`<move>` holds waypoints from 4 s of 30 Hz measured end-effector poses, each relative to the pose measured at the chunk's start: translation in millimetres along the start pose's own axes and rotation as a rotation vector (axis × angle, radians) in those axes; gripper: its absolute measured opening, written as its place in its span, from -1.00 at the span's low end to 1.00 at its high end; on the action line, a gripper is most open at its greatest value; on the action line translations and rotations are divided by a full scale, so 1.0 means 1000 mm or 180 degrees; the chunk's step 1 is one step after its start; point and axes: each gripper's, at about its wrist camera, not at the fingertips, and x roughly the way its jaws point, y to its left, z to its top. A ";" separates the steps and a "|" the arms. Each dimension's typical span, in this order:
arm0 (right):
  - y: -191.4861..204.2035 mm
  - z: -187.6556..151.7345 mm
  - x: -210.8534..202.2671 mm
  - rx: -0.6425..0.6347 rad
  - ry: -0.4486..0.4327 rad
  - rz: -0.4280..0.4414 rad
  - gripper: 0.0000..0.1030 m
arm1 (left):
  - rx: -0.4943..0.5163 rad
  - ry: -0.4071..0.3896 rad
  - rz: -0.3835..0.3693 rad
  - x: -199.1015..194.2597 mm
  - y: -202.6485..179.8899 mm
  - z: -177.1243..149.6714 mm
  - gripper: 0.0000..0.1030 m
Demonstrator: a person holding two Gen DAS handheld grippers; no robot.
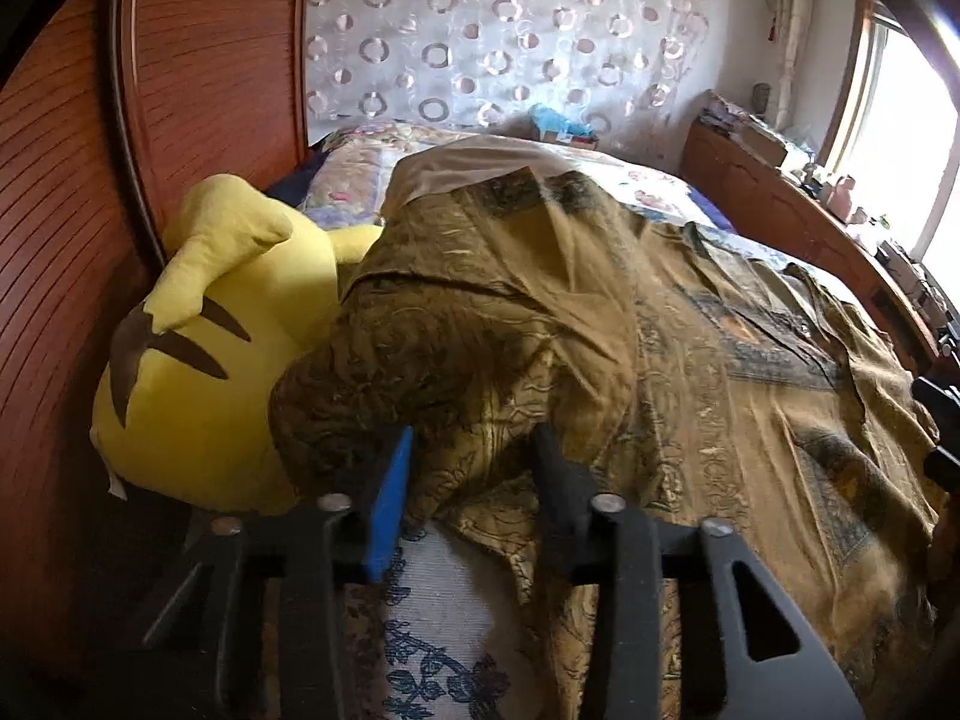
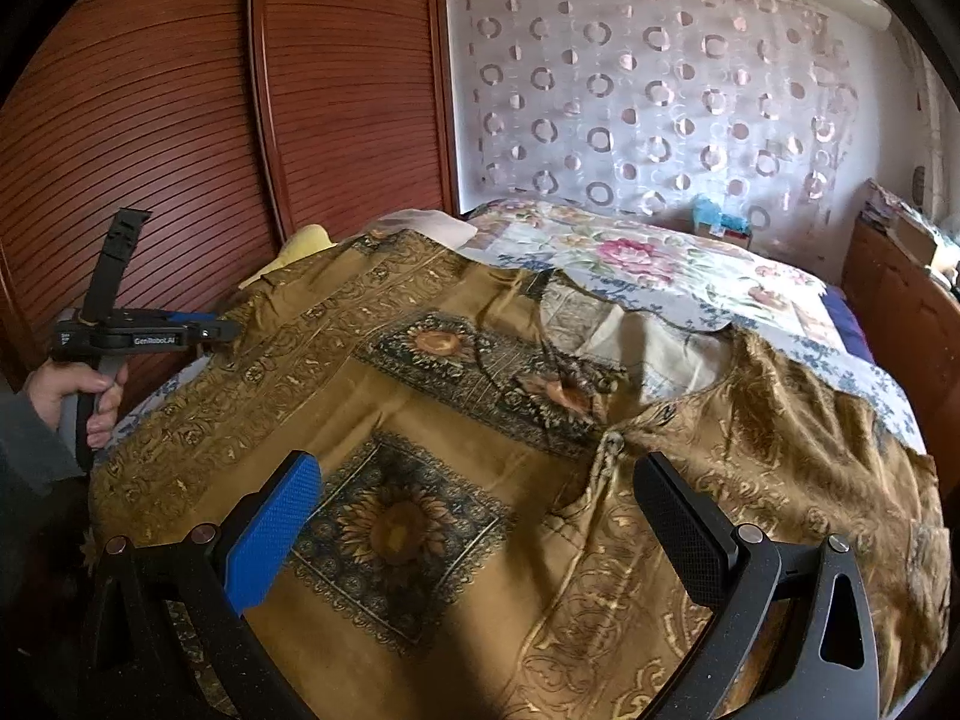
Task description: Fold small clothes
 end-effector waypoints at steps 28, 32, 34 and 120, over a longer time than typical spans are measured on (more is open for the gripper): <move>-0.011 -0.002 -0.003 0.0252 -0.0096 -0.0144 1.00 | 0.0497 -0.0458 -0.0027 -0.053 -0.057 0.039 0.10; -0.010 -0.003 0.000 0.0267 -0.0072 -0.0112 1.00 | 0.0450 -0.0254 0.0184 -0.041 -0.029 0.023 0.29; -0.012 0.001 0.004 0.0260 -0.0055 -0.0094 1.00 | 0.0391 -0.0143 0.0268 -0.028 -0.013 0.015 0.29; -0.017 0.006 0.007 0.0251 -0.0049 -0.0014 1.00 | 0.0293 -0.0427 -0.0663 -0.039 -0.081 0.063 -0.88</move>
